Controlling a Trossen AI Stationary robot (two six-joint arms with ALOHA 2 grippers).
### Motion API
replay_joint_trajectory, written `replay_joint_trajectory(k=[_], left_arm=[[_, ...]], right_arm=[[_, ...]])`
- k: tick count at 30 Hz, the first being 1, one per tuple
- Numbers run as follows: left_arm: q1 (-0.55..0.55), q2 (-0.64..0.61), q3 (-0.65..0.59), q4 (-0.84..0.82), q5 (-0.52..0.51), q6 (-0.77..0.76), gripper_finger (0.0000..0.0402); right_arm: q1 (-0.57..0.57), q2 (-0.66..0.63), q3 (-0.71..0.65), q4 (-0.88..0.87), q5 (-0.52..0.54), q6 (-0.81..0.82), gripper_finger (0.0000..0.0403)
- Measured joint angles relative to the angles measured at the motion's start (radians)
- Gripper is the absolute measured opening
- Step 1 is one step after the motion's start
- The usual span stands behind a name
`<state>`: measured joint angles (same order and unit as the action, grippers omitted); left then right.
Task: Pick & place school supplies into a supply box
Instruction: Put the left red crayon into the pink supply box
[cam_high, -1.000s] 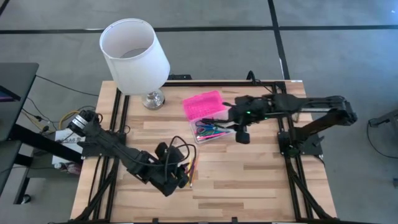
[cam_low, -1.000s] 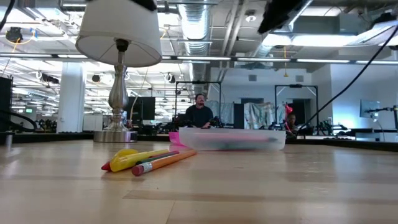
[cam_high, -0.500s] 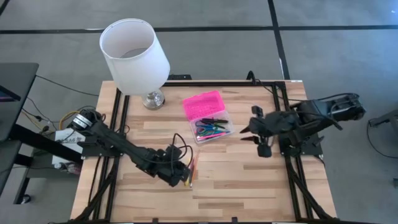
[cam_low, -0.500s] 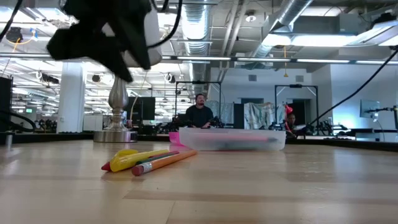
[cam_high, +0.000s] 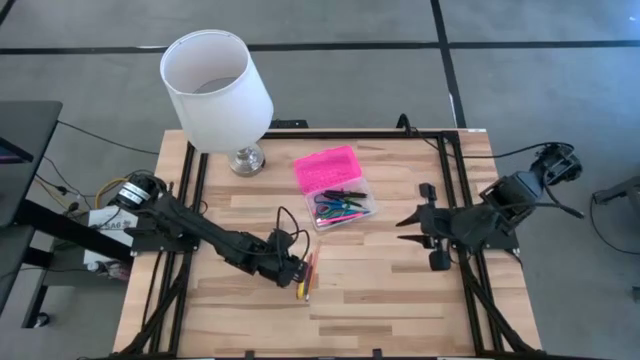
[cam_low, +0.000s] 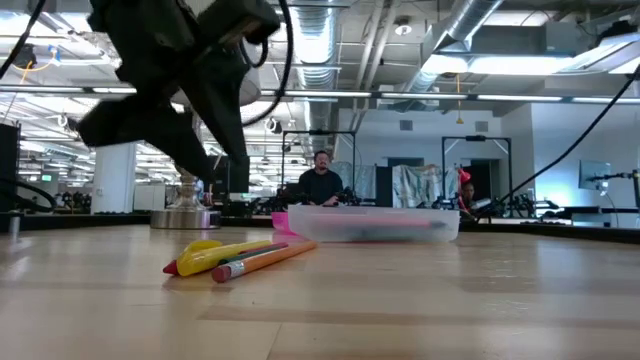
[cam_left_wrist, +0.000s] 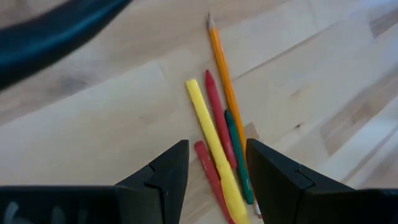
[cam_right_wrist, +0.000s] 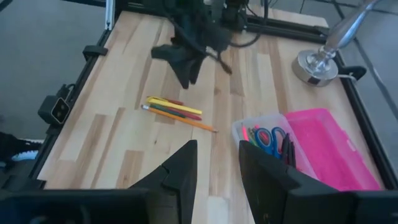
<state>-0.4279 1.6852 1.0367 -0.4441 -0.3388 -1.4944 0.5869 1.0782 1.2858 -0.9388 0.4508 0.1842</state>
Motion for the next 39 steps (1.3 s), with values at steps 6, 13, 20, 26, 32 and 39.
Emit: replay_joint_trajectory(k=[6, 13, 20, 26, 32, 39], left_arm=[[0.001, 0.104, -0.002, 0.133, 0.09, 0.039, 0.0154], [-0.001, 0.149, -0.002, 0.166, 0.096, 0.017, 0.0154], [-0.002, 0.149, -0.002, 0.129, 0.107, 0.015, 0.0154], [-0.002, 0.15, -0.001, 0.08, 0.125, -0.006, 0.0154], [-0.002, 0.15, 0.0, 0.088, 0.122, -0.005, 0.0153], [-0.003, 0.15, 0.0, 0.105, 0.125, -0.005, 0.0132]], right_arm=[[0.044, 0.0, 0.0, -0.007, 0.054, 0.019, 0.0111], [0.048, 0.0, 0.0, -0.048, 0.056, 0.069, 0.0111], [0.048, 0.0, 0.0, -0.056, 0.056, 0.078, 0.0111], [0.048, 0.0, 0.0, -0.056, 0.056, 0.078, 0.0111], [0.048, 0.0, 0.0, -0.056, 0.056, 0.078, 0.0111], [0.048, 0.0, 0.0, -0.056, 0.07, 0.079, 0.0111]])
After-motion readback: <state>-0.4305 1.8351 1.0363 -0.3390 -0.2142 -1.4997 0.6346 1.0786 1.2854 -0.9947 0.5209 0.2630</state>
